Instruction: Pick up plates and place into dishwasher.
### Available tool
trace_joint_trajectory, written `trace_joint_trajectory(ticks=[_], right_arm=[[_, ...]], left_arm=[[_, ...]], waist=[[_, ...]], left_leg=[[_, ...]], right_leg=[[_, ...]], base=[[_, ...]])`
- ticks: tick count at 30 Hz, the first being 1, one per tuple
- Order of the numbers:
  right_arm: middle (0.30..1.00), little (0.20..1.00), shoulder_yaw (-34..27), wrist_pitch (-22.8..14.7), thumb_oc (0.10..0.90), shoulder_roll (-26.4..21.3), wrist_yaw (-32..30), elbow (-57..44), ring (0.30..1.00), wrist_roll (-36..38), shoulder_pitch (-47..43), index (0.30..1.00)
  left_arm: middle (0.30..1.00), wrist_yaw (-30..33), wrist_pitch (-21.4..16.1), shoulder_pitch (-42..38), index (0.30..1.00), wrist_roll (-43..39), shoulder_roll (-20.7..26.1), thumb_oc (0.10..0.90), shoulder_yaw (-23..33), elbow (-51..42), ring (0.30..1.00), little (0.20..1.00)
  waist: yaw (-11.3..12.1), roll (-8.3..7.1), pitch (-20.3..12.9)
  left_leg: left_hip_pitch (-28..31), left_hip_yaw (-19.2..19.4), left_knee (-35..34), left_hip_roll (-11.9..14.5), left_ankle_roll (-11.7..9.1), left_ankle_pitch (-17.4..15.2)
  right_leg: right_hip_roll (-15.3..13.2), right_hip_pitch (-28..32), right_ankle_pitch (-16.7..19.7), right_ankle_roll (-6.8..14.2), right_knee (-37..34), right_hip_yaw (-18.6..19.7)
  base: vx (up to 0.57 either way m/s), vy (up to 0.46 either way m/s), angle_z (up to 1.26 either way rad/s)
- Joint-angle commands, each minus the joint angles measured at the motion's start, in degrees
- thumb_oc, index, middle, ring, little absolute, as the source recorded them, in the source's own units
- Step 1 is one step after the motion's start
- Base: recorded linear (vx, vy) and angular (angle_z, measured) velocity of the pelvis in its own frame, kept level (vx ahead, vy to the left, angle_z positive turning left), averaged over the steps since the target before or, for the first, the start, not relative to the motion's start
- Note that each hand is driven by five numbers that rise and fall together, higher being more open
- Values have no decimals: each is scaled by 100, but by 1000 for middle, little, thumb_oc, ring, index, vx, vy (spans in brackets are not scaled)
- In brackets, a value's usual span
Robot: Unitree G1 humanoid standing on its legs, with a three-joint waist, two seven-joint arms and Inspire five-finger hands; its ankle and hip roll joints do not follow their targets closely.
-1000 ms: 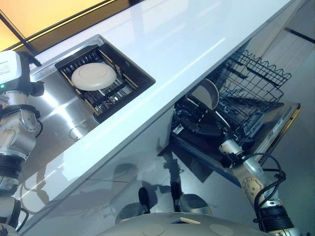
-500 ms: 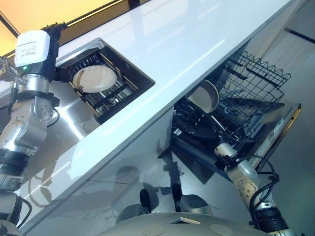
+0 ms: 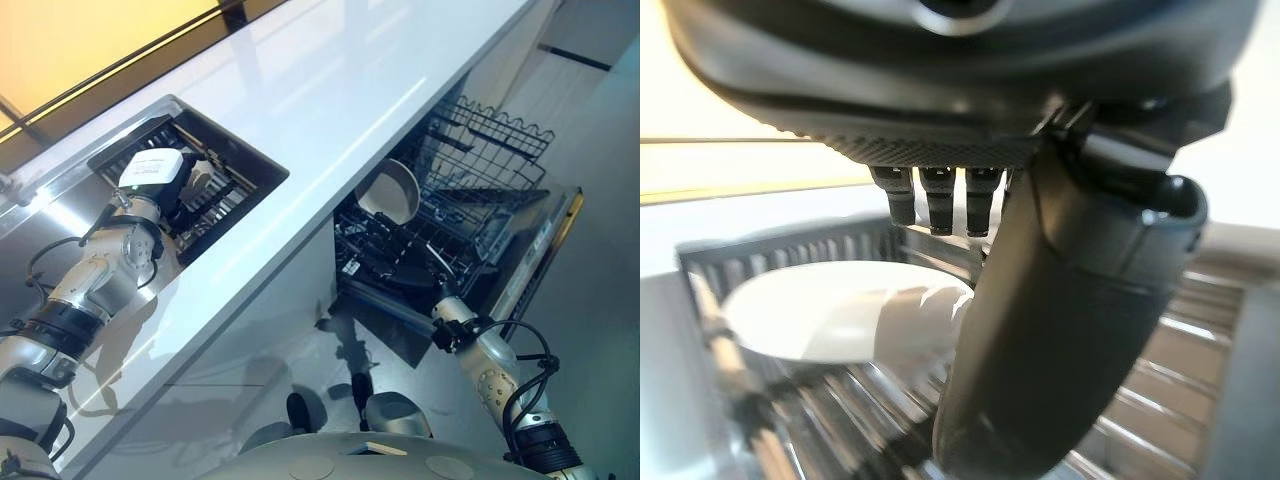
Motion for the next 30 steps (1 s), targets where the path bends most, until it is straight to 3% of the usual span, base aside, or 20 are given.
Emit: trace_joint_trajectory(ticks=[1,7,11,15,20,30], right_arm=[[900,900,-38,-695,800,-159,180,-609,900,341,-291,900],[900,900,-82,-720,800,-208,278,-600,900,399,-256,900],[900,900,-89,-707,800,-291,316,-608,900,473,-248,900],[900,900,-100,-732,800,-346,359,-540,900,492,-247,900],[900,900,-143,-689,800,-336,307,-569,900,398,-213,900],[900,900,-313,-481,800,-424,371,-675,900,329,-203,900]], left_arm=[[900,228,120,-1372,900,378,74,800,162,340,900,900],[900,282,357,-1524,900,825,38,800,10,529,900,900],[900,617,761,-1667,900,1538,125,800,-153,816,900,900],[900,637,1276,-1730,900,1713,151,800,-248,1223,900,900],[900,637,1711,-1506,900,1574,-41,800,-30,1778,900,900],[900,953,1962,-1051,900,626,-295,800,545,2563,900,900]], waist=[[-76,41,-172],[-180,73,-86],[-233,87,-67],[-269,107,-17],[-298,142,37],[-291,98,222]], left_leg=[[12,287,268,-510,252,-809],[-58,355,317,-503,239,-802],[-119,369,350,-509,229,-802],[-179,382,392,-512,213,-795],[-252,369,441,-529,195,-784],[-444,295,554,-538,196,-741]], right_leg=[[-6,-241,-705,646,717,78],[-8,-319,-679,644,726,147],[-19,-377,-679,637,742,186],[-33,-441,-672,629,772,207],[-47,-511,-670,621,791,228],[-65,-658,-692,588,894,238]], base=[[10,-14,-17],[9,-9,-6],[12,-3,-9],[4,8,-2],[9,22,-4],[10,49,0]])
